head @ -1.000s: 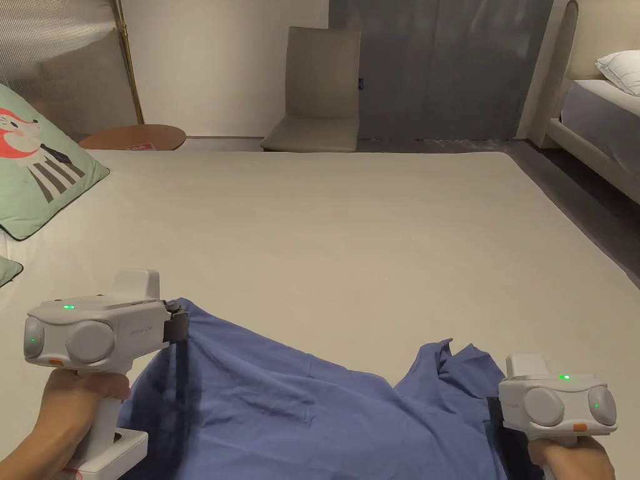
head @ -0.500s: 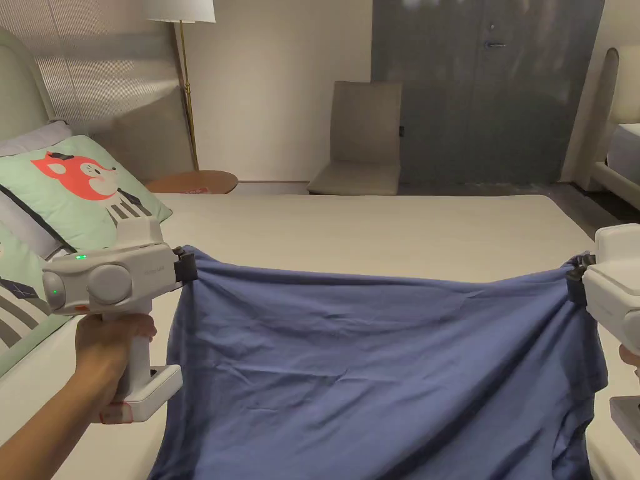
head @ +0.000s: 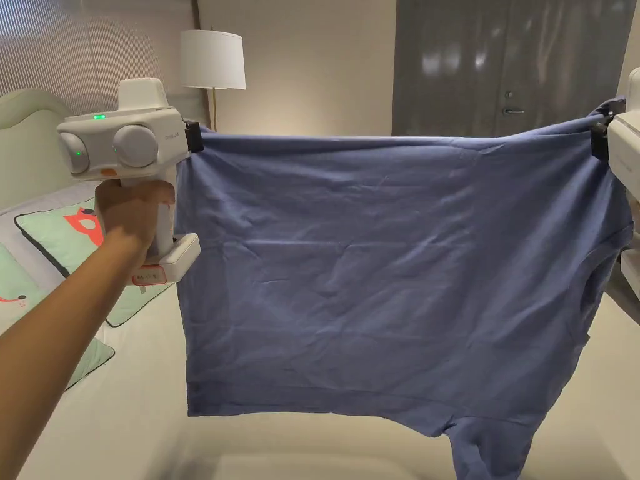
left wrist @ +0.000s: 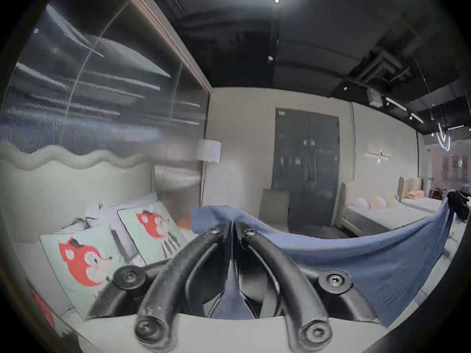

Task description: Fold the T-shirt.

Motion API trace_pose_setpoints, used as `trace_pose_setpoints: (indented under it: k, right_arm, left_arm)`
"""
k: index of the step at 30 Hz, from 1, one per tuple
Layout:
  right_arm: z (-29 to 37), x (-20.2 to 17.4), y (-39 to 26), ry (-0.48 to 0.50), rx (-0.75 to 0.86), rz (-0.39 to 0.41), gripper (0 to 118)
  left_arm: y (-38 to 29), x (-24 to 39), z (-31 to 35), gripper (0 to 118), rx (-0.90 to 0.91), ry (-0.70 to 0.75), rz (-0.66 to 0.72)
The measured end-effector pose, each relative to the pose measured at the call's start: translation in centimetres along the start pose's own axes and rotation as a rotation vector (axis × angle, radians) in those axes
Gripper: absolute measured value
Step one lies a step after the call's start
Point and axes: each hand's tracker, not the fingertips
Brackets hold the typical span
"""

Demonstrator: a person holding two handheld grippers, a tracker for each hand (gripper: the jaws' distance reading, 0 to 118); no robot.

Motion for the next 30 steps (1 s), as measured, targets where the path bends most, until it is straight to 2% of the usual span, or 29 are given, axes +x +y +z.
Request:
trace_pose_setpoints:
  k: [3, 6, 11, 20, 30]
  right_arm:
    - [-1.3, 0.1, 0.9, -0.007, 0.038, 0.002, 4]
    - [-2.5, -0.1, 0.4, -0.002, 0.052, -0.03, 4]
    - [-3.6, -1.0, -3.7, 0.016, 0.014, -0.07, 4]
    - [-4.0, -3.1, -15.3, 0.058, -0.192, -0.116, 4]
    - [0.7, -4.4, -26.6, 0.128, -0.412, -0.189, 4]
  left_arm:
    - [0.5, 0.3, -1.5, 1, 0.041, 0.014, 0.005]
    - [-0.4, 0.7, -2.9, 1, 0.061, 0.025, -0.013]
    - [-4.9, 0.7, -5.4, 1, 0.012, 0.021, -0.031]
    - [-17.1, 0.7, -8.7, 1, -0.171, 0.003, -0.106]
    - [-29.7, -1.2, -4.3, 1, -0.361, 0.001, -0.137]
